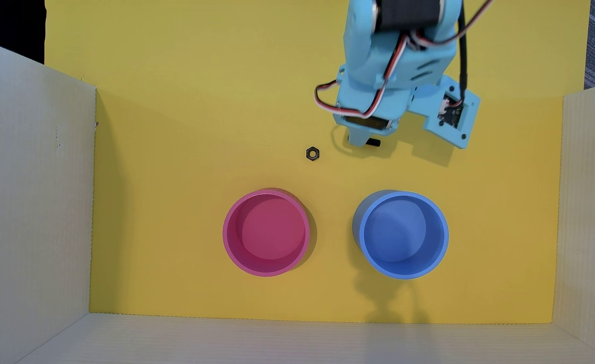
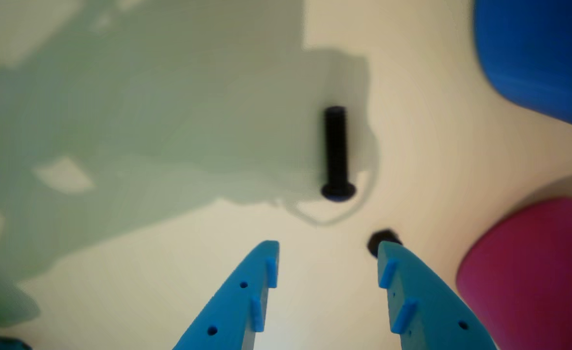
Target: Pick up the bolt and place it in the pink box
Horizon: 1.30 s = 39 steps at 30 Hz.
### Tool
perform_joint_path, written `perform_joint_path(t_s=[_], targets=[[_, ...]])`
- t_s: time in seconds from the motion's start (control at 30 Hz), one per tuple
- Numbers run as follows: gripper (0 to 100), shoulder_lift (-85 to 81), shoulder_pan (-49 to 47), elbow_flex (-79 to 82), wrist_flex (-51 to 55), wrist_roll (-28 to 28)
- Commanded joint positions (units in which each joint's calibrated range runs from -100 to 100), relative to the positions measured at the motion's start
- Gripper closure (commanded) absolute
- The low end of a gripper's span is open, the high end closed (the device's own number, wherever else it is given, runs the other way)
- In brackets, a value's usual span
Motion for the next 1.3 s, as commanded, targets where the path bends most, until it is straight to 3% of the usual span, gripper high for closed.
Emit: perform_joint_path(t_s=[0.0,0.47,0.97,1.27], targets=[[85,2.1,-1.7,-2.3,-0.5,-0.2],[85,9.1,-3.0,-2.6,-7.5,-0.2],[85,9.6,-3.0,-5.4,-7.5,-0.2],[86,18.8,-2.8,-8.9,-7.4,-0.2]])
